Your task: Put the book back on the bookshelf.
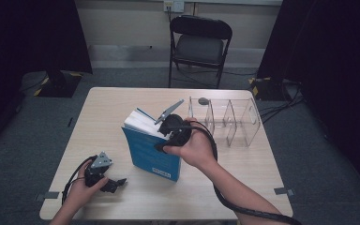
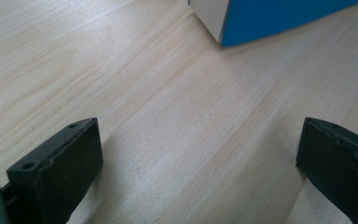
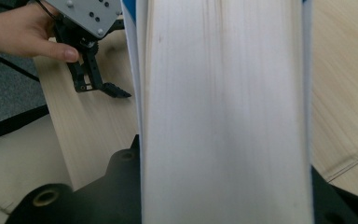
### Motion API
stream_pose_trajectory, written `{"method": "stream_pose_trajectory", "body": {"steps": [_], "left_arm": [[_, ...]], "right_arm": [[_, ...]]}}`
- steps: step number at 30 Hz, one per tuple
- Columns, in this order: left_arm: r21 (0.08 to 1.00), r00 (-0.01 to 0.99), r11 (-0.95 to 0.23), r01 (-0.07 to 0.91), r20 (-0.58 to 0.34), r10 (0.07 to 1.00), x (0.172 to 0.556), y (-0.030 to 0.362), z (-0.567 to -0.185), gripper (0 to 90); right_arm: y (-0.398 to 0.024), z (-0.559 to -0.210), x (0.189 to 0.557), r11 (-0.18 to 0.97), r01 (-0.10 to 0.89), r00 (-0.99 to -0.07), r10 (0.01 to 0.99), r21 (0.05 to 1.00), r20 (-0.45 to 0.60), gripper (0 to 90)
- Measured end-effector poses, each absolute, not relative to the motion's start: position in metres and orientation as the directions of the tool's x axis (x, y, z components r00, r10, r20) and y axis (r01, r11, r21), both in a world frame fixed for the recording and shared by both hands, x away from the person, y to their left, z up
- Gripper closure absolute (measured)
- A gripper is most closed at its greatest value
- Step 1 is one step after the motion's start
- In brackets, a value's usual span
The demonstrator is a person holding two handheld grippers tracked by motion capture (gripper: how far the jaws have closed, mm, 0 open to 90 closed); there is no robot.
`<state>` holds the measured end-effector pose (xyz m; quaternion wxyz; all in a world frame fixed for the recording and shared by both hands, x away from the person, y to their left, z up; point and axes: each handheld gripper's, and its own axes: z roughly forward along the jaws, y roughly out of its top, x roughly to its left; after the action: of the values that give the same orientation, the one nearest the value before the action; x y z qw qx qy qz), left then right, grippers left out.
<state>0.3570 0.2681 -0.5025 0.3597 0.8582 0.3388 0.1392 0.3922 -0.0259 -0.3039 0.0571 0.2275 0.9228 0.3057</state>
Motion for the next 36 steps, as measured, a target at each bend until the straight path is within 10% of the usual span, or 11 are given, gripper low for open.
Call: {"method": "stream_pose_trajectory", "body": {"steps": [36], "left_arm": [[0.711, 0.735, -0.515, 0.479, -0.004, 0.678, 0.357, 0.268, -0.502, 0.0]], "right_arm": [[-0.079, -0.286, 0.391, 0.672, 0.434, -0.85, 0.526, 0.6, 0.026, 61.8]]}}
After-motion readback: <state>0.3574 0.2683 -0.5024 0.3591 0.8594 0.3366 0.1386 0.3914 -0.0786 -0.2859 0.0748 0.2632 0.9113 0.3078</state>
